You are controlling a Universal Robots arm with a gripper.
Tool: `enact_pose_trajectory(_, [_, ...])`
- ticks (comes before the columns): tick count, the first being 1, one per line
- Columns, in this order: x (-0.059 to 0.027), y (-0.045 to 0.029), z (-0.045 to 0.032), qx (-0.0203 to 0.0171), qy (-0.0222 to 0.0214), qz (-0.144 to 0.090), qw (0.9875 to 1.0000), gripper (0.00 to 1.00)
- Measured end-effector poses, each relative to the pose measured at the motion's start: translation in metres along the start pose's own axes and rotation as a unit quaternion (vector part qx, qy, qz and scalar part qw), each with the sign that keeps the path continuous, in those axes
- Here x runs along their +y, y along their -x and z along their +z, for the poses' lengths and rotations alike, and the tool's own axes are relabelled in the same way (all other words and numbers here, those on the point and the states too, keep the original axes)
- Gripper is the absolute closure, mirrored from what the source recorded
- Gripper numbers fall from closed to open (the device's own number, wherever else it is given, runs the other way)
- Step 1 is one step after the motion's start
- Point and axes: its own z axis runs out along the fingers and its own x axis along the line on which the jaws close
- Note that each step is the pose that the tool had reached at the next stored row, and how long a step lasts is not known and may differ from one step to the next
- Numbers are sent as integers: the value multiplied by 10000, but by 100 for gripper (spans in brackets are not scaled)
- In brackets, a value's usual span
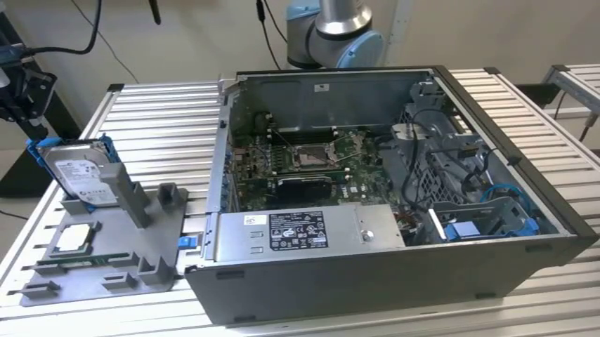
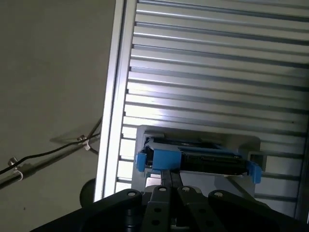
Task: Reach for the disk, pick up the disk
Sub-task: 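Reach for the disk, then pick up the disk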
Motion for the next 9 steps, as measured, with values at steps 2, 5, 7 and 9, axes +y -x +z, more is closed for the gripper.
enact_pose_trajectory(2, [0,0,0,0,0,-2,10000,100])
enact_pose_trajectory(5, [0,0,0,3,0,-68,10000,100])
enact_pose_trajectory(7, [1,0,0,7,0,-188,9998,100])
enact_pose_trajectory(9, [1,0,0,14,0,-363,9993,100])
